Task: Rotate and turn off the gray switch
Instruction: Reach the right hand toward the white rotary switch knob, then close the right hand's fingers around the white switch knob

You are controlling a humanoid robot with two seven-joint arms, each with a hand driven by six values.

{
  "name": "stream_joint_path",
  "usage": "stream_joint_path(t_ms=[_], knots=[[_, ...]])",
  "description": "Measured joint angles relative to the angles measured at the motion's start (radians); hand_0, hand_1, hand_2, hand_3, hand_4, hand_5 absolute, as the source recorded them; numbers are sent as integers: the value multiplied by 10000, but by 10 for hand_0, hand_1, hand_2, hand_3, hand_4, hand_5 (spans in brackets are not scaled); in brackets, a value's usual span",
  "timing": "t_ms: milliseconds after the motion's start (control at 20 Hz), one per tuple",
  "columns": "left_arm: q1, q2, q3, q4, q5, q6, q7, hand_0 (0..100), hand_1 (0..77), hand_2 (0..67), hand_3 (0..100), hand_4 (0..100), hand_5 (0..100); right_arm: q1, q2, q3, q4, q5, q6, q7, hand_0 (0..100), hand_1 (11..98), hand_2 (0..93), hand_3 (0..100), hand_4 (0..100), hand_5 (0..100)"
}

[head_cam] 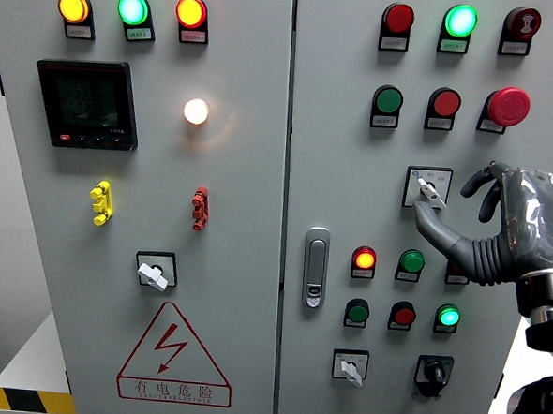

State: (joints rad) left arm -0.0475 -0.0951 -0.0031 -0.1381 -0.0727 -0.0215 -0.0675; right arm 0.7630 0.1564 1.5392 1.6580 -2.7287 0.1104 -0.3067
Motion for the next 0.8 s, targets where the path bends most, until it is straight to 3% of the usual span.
stream_joint_path(t_ms=[800], knots=[[0,5,0,0,4,0,0,0,0,132,183,96,118,178,0,-58,-593,-19,-37,14,0,319,600,847,1000,985]])
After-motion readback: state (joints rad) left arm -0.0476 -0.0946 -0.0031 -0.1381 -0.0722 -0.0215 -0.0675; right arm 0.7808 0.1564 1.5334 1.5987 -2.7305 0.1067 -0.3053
